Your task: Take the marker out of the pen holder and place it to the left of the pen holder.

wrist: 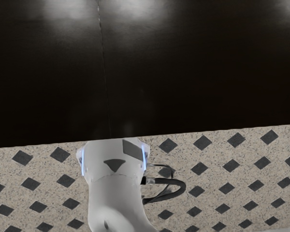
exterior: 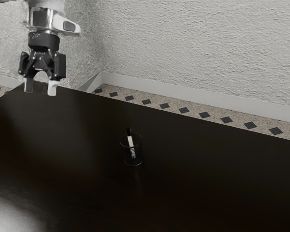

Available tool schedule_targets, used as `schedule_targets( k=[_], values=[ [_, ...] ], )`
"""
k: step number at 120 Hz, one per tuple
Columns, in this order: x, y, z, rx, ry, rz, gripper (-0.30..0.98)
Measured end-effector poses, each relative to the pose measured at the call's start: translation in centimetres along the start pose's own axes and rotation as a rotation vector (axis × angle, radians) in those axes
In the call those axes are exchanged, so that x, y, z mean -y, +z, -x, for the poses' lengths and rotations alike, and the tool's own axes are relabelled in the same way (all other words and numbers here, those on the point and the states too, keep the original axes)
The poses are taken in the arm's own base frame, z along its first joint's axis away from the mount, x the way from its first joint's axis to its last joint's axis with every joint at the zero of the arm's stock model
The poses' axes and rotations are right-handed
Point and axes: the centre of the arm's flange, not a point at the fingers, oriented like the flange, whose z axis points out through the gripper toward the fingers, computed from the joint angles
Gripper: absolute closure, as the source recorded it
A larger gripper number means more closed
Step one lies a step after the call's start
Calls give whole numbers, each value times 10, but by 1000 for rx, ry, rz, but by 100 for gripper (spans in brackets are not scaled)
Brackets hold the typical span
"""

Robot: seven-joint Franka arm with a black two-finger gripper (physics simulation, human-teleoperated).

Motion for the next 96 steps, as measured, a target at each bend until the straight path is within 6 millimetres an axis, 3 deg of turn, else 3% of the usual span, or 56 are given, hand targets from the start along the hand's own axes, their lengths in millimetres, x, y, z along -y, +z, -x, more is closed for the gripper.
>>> schedule_targets(
  k=[16,31,48,58,74,96],
  values=[
    [-5,-5,-51,-213,16,20,0],
    [17,30,-154,-218,-11,58,0],
    [39,57,-251,-260,-35,94,0],
    [51,76,-293,-268,-49,107,0],
    [56,96,-335,-284,-58,102,0],
    [50,114,-358,-284,-56,80,0]
  ],
)
